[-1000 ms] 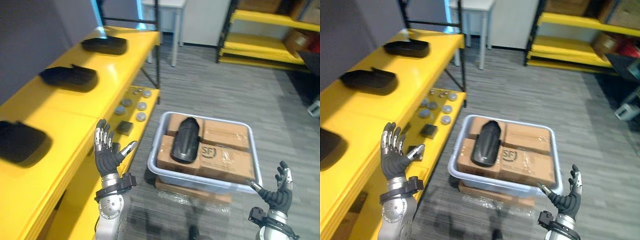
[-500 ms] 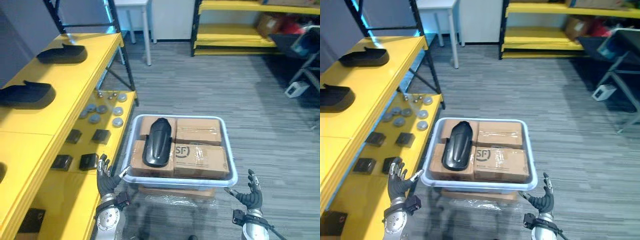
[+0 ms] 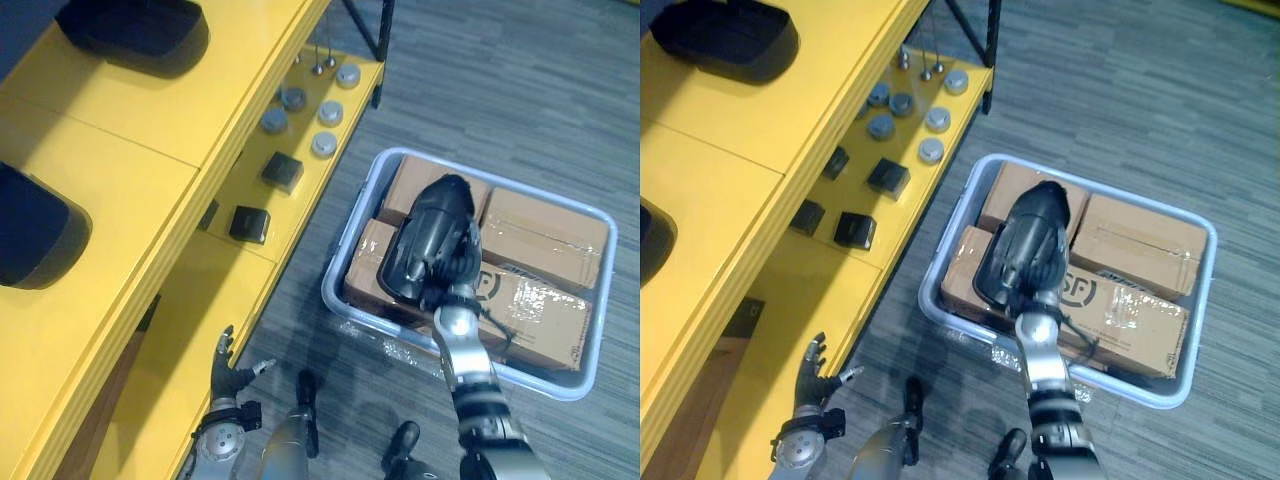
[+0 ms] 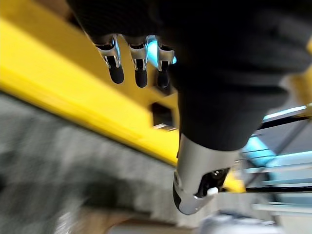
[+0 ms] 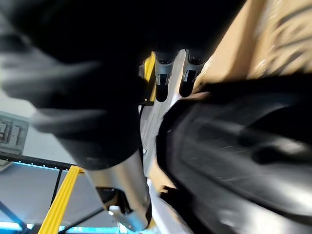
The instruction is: Walk over and take plastic housings, then place them on the shelf
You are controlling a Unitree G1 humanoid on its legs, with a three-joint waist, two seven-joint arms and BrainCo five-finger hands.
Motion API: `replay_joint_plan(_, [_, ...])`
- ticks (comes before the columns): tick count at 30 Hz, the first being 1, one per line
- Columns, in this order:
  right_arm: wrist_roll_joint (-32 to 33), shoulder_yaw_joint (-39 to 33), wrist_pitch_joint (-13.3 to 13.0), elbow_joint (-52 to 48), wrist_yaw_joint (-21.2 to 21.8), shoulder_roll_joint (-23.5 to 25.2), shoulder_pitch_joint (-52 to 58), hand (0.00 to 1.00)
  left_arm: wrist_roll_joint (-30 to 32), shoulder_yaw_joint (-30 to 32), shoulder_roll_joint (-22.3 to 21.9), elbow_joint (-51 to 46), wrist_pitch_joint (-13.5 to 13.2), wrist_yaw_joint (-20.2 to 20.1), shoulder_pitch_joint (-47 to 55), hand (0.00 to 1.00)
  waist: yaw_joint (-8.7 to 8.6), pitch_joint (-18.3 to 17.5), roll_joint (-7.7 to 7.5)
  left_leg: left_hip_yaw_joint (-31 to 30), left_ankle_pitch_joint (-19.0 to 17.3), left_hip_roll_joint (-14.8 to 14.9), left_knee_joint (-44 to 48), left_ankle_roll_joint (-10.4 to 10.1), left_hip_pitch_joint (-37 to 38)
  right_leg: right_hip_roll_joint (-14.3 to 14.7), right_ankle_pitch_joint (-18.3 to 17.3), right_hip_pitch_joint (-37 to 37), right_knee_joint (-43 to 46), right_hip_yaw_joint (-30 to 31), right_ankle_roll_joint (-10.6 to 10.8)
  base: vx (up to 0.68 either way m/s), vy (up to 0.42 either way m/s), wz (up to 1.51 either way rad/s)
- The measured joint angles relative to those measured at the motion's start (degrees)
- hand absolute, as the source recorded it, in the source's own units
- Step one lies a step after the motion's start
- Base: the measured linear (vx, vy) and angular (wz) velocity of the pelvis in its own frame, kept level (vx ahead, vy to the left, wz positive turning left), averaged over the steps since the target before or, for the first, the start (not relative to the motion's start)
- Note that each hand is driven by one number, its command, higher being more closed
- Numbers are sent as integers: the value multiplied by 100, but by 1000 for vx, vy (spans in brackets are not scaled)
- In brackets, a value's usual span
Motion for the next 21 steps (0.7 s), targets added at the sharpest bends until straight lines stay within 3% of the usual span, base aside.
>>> replay_joint_plan(5, [4,-333,211,1080,-438,-458,-1031,0,-167,-177,-80,695,-61,39,-302,0,99,91,66,-15,146,-2,-170,0,-227,21,37,-290,-1,3,2,41,-11,2])
replay_joint_plan(14, [-205,-391,554,1169,-1141,-959,-1303,0,-397,-305,-223,1417,-124,103,-664,0,141,250,214,-130,234,27,-272,33,-443,83,177,-521,-5,29,-32,42,3,3])
replay_joint_plan(17, [-270,-387,621,1302,-1198,-966,-1341,0,-588,-300,-218,1553,-143,132,-672,0,137,263,239,-125,241,37,-278,25,-456,95,178,-544,-7,45,-32,40,1,-3])
replay_joint_plan(21, [-144,-231,536,2229,-1066,-1118,-1579,0,-670,-303,-218,1700,-145,148,-793,0,140,266,244,-118,337,68,-377,-17,-532,152,229,-650,-79,129,-92,23,-4,-5])
